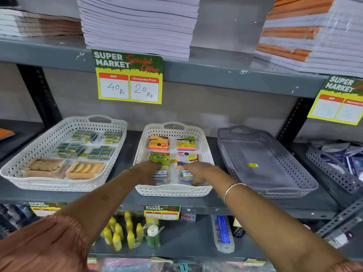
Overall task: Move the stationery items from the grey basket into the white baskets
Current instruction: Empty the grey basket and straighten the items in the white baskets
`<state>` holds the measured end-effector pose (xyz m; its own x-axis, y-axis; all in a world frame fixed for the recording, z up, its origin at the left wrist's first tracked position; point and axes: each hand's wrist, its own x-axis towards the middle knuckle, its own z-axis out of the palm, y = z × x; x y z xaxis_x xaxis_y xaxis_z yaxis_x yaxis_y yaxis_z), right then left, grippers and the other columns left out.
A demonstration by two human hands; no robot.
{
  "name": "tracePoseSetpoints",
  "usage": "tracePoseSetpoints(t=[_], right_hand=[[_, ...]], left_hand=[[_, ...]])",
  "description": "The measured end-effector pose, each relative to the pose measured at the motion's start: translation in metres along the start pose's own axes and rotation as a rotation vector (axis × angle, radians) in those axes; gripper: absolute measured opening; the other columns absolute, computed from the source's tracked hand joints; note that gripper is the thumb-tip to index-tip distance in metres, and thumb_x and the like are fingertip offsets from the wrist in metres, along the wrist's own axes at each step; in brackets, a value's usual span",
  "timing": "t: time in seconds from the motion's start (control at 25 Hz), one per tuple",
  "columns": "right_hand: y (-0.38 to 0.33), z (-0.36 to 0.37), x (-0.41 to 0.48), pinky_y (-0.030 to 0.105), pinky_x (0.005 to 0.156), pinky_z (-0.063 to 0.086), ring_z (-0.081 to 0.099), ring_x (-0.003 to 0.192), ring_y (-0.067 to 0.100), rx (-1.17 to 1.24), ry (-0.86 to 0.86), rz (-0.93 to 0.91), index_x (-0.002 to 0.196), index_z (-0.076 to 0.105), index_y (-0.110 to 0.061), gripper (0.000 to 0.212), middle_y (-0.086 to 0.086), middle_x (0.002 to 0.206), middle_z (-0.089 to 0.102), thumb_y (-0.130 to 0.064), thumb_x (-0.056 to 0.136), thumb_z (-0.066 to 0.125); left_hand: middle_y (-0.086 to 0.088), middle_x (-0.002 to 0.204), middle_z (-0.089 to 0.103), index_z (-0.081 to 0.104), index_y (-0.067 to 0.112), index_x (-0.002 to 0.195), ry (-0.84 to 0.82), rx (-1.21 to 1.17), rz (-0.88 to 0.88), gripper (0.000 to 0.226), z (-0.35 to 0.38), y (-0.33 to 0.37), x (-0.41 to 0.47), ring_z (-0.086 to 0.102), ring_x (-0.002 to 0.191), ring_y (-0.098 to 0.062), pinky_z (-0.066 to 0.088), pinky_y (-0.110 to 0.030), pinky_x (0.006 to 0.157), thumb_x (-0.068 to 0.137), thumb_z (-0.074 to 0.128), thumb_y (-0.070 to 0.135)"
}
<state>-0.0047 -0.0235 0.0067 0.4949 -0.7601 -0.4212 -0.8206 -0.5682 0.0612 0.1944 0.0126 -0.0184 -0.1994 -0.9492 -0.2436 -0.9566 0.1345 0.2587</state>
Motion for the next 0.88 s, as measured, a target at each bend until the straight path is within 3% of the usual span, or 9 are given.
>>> tracePoseSetpoints(t=[0.16,0.28,0.36,0.52,0.88], right_hand=[[0.013,-0.022,0.009,0.037,0.114,0.033,0.036,0.14,0.028,0.226,-0.06,-0.004,0.15,0.024,-0.013,0.081,0.009,0.155,0.033,-0.036,0.085,0.067],[0.028,-0.043,0.027,0.034,0.105,0.039,0.045,0.131,0.03,0.347,0.137,0.039,0.143,0.038,-0.007,0.061,0.014,0.145,0.045,-0.033,0.092,0.058],[0.037,-0.042,0.043,0.037,0.105,0.042,0.046,0.13,0.03,0.323,0.219,0.08,0.141,0.04,-0.006,0.059,0.014,0.144,0.046,-0.028,0.091,0.061],[0.045,-0.014,0.081,0.043,0.111,0.037,0.036,0.138,0.03,0.21,0.095,0.077,0.147,0.029,-0.011,0.089,0.013,0.149,0.037,-0.029,0.075,0.078],[0.054,-0.005,0.11,0.047,0.108,0.04,0.04,0.134,0.03,0.192,0.013,0.066,0.146,0.029,-0.017,0.101,0.01,0.148,0.039,-0.031,0.064,0.084]], left_hand=[[-0.013,0.141,0.043,0.028,0.009,0.139,0.132,-0.044,0.073,0.075,-0.009,-0.01,0.001,0.044,0.124,-0.029,0.036,-0.034,0.102,0.083,0.065,0.041],[-0.013,0.142,0.04,0.029,0.007,0.139,0.213,-0.019,0.047,0.063,-0.019,-0.02,0.017,0.043,0.123,-0.028,0.036,-0.036,0.101,0.09,0.055,0.039],[-0.013,0.139,0.041,0.03,0.006,0.137,0.2,0.019,0.005,0.062,-0.023,-0.023,0.028,0.045,0.121,-0.028,0.038,-0.037,0.098,0.089,0.058,0.033],[-0.013,0.134,0.045,0.035,0.007,0.134,0.099,0.099,0.036,0.069,-0.017,-0.034,0.058,0.047,0.119,-0.028,0.04,-0.036,0.097,0.08,0.07,0.031],[-0.01,0.132,0.05,0.042,0.01,0.132,0.056,0.129,0.084,0.077,-0.01,-0.047,0.089,0.049,0.117,-0.027,0.04,-0.037,0.1,0.07,0.078,0.037]])
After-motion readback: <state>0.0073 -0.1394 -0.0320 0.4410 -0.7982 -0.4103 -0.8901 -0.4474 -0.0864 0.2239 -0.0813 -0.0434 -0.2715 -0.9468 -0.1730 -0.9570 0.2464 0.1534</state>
